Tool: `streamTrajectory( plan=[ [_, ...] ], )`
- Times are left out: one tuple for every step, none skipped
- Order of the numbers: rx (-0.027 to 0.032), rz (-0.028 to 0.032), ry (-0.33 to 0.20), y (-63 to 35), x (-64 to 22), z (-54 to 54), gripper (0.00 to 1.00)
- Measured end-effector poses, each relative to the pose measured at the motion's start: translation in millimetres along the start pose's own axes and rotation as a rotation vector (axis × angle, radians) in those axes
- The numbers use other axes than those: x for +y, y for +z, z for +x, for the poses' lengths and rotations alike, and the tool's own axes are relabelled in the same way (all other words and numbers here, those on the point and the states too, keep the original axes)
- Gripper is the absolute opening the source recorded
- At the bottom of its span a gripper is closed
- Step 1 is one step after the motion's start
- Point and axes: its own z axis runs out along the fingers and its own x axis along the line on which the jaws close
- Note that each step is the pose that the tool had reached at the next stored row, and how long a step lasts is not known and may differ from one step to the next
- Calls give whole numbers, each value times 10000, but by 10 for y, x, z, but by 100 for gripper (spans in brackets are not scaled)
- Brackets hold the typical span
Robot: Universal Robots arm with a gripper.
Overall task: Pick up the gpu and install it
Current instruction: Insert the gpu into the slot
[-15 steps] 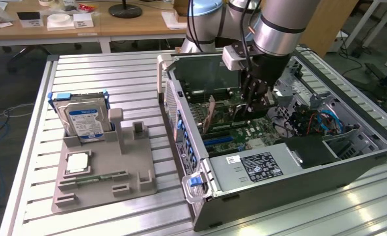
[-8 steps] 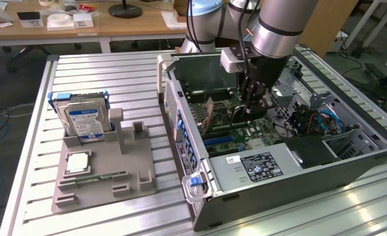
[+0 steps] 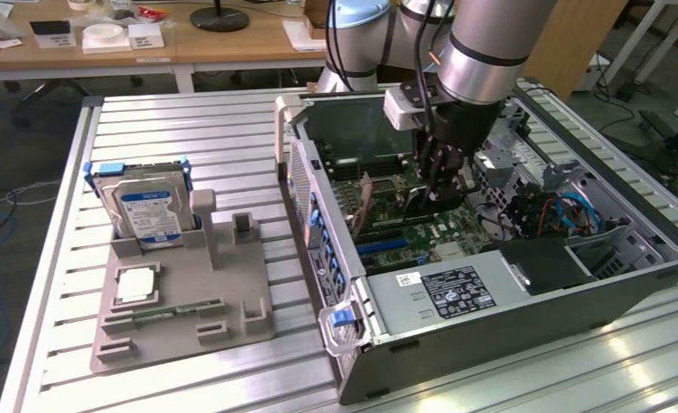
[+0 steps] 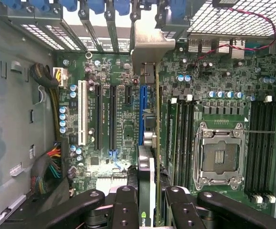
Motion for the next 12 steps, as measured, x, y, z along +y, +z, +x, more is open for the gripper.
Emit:
streamTrajectory(
  plan=[
    [0, 1, 1, 0, 1, 0, 27],
    [-1, 1, 1, 1, 0, 0, 27],
    [-1, 1, 1, 1, 1, 0, 27],
    [-3, 2, 3, 4, 5, 0, 27],
    [-3, 3, 4, 7, 13, 0, 27],
    [-3, 2, 1, 9, 22, 1, 27],
    [0, 1, 1, 10, 32, 1, 27],
    [-2, 1, 2, 14, 41, 0, 27],
    [-3, 2, 1, 19, 47, 0, 27],
    [-3, 2, 2, 26, 50, 1, 27],
    [-3, 2, 0, 36, 51, 2, 27],
    [-2, 2, -1, 46, 53, 3, 27]
  ],
)
